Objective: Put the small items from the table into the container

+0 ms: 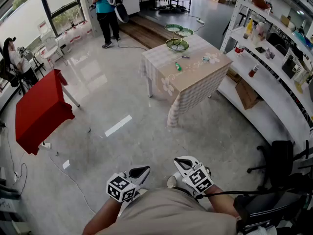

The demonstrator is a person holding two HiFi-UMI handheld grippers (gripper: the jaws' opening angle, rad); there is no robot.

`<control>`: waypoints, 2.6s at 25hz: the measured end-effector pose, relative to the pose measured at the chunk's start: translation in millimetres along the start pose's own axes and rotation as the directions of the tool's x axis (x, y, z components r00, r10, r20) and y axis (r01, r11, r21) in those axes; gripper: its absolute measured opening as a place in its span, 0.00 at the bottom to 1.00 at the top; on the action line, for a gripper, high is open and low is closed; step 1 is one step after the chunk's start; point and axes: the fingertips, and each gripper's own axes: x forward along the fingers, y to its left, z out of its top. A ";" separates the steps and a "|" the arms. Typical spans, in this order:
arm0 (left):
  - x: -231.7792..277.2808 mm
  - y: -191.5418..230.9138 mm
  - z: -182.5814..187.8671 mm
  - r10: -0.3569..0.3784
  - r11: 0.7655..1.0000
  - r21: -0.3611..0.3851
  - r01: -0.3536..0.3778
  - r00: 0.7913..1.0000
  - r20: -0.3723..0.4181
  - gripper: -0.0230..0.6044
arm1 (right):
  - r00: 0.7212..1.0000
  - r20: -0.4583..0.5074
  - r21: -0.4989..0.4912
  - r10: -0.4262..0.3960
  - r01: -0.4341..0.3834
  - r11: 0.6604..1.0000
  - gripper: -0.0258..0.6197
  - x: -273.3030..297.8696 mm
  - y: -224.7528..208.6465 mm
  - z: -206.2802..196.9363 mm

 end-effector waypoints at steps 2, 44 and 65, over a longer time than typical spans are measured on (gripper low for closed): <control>12.9 -1.0 0.8 0.003 1.000 0.000 -0.003 1.000 -0.008 0.05 | 1.000 0.006 -0.003 -0.004 0.004 1.000 0.06 -1.3 -12.6 -4.7; 227.1 186.9 179.8 -0.287 0.942 0.145 0.302 0.951 -0.118 0.05 | 0.955 -0.059 0.240 -0.289 0.295 0.925 0.08 106.9 -279.9 40.4; 238.7 345.3 231.5 -0.118 0.991 0.055 0.120 0.992 -0.048 0.05 | 0.966 -0.106 0.161 -0.236 0.251 0.955 0.22 268.9 -438.6 94.8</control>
